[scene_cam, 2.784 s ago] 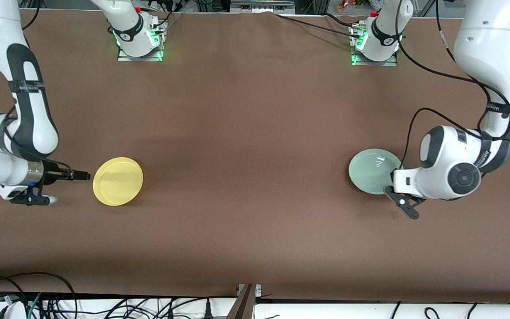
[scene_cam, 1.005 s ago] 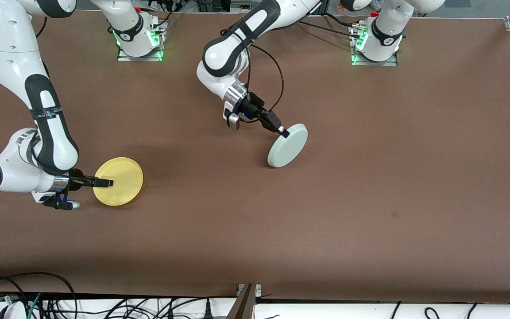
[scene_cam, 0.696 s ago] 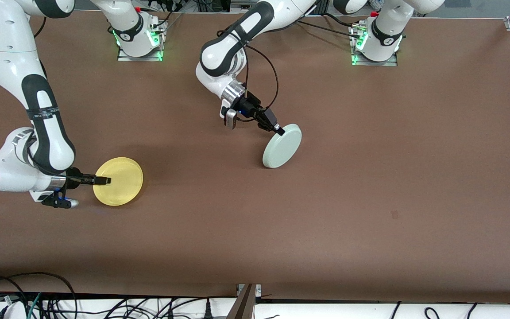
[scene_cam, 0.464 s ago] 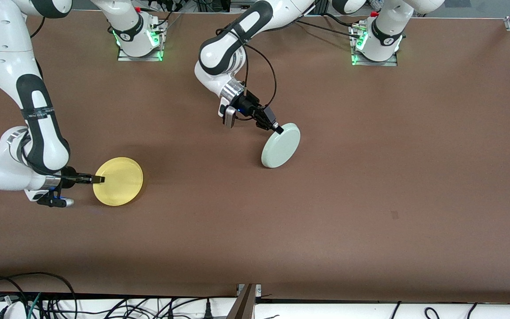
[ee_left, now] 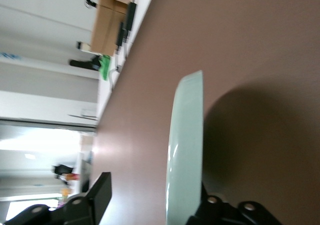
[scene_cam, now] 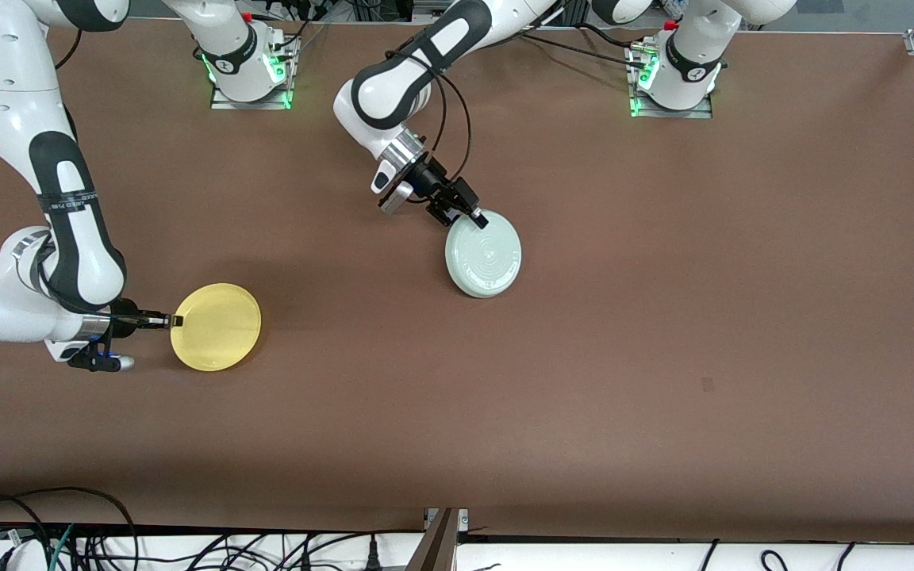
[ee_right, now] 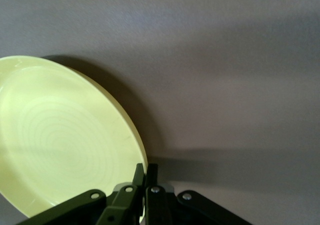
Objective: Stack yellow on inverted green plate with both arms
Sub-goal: 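Flip the green plate upside down with the left gripper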
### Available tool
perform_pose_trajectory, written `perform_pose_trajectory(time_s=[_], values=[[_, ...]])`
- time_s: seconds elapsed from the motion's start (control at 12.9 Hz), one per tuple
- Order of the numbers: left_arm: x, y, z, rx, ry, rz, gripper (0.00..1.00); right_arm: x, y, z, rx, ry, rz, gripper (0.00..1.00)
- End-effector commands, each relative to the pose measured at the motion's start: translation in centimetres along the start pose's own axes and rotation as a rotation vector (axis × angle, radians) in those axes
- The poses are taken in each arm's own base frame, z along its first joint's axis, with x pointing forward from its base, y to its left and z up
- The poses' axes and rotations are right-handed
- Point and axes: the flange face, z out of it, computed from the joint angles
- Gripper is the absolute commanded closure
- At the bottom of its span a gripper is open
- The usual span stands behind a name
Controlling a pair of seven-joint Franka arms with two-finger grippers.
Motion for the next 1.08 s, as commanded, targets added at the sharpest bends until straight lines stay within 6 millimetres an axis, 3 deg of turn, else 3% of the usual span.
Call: perform_pose_trajectory(time_s=[0.0,0.23,0.39,0.46,0.62,0.77,1.01], values=[[2.6,-1.7,-0.4,-0.181,-0.094,-0.183,0.00,1.5,-2.8,-3.1,0.027,0.061,-0.051,1.00],[6.9,-6.9,-0.3,-0.418,-0.232,-0.311,0.00,1.9,-5.1,-4.1,0.041,0.075,-0.086,1.00],[10.6,-12.1,0.8,-0.618,-0.315,-0.440,0.00,1.7,-6.5,-6.0,0.052,0.077,-0.105,1.00],[11.3,-13.5,1.7,-0.667,-0.363,-0.473,0.00,1.5,-7.3,-7.1,0.060,0.066,-0.119,1.00],[11.8,-14.4,3.0,-0.753,-0.408,-0.518,0.00,1.4,-9.6,-8.4,0.084,0.042,-0.138,1.00],[11.3,-12.7,2.8,-0.823,-0.395,-0.525,0.00,1.4,-12.0,-8.9,0.103,0.036,-0.073,1.00],[10.7,-11.4,2.5,-0.826,-0.380,-0.505,0.00,1.4,-12.6,-8.7,0.107,0.033,-0.070,1.00]])
